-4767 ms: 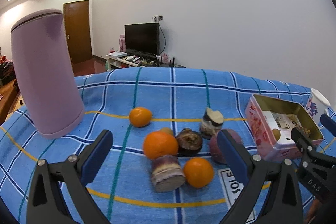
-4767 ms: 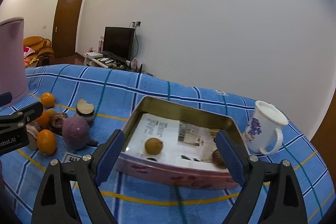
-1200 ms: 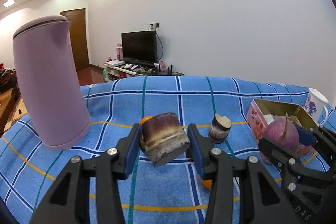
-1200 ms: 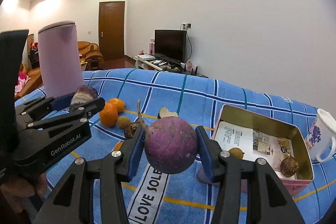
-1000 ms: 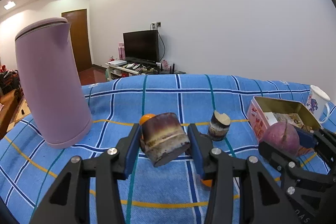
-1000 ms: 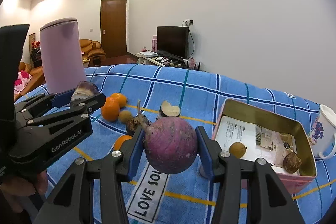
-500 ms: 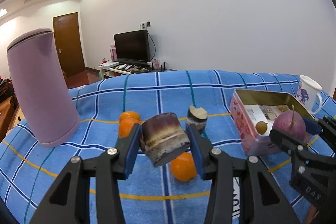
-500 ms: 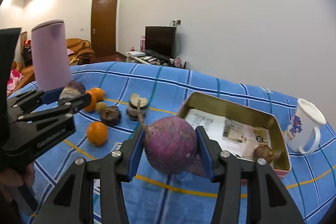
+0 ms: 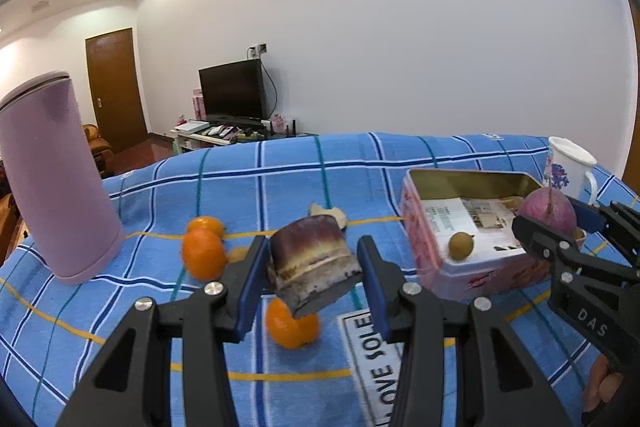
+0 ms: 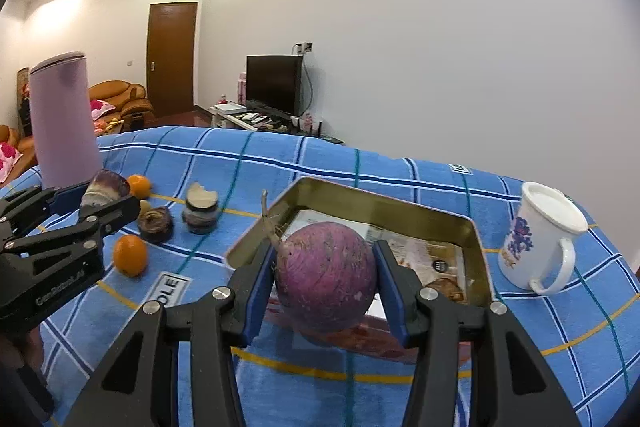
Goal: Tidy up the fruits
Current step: 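Carry the turnip and sugarcane piece over the pink tin with both grippers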
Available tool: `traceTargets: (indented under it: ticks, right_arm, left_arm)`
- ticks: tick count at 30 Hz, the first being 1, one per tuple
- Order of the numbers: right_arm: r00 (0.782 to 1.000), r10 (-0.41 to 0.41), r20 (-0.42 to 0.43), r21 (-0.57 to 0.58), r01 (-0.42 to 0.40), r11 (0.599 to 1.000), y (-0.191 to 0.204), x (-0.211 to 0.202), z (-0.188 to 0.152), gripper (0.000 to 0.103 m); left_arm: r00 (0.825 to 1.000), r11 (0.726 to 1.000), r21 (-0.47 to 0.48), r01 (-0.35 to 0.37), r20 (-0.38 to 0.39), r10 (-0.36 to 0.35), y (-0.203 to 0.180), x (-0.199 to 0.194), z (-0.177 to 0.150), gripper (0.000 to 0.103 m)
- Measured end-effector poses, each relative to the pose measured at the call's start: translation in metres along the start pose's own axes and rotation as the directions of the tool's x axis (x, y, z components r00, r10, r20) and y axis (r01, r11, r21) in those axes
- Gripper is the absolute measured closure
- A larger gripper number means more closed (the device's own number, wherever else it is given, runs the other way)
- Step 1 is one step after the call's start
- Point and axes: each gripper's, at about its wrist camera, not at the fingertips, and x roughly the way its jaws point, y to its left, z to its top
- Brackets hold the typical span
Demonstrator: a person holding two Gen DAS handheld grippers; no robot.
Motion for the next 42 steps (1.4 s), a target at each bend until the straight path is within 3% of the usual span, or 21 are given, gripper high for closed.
traceTargets:
  ticks: [15,23,31,36,42]
  right_arm:
    - [0.996,-0.087,0.008,0.076,0.086,0.993,-0.054,0.001,0.0,0.052]
    - [0.986,-0.163,0.021,0.074,0.161,0.984,-0.08,0.002,0.001,0.052]
    - [0.977,-0.213,0.0,0.141,0.211,0.967,-0.111,0.013,0.006,0.052]
    - [0.981,-0.188,-0.042,0.195,0.193,0.962,-0.126,0.026,0.005,0.052]
    - [0.983,-0.169,-0.07,0.176,0.179,0.968,-0.122,0.041,0.007,0.052]
  left_arm:
    - [0.998,0.998,0.036,0.06,0.02,-0.061,-0.045,0.008,0.017,0.056]
    - [0.996,0.995,0.04,0.092,0.012,-0.093,-0.066,0.017,0.022,0.056]
    - [0.992,0.99,0.047,0.13,0.005,-0.13,-0.092,0.029,0.03,0.056]
    - [0.99,0.988,0.053,0.142,-0.01,-0.142,-0.109,0.042,0.035,0.056]
    - [0.987,0.986,0.056,0.159,-0.045,-0.157,-0.128,0.057,0.036,0.056]
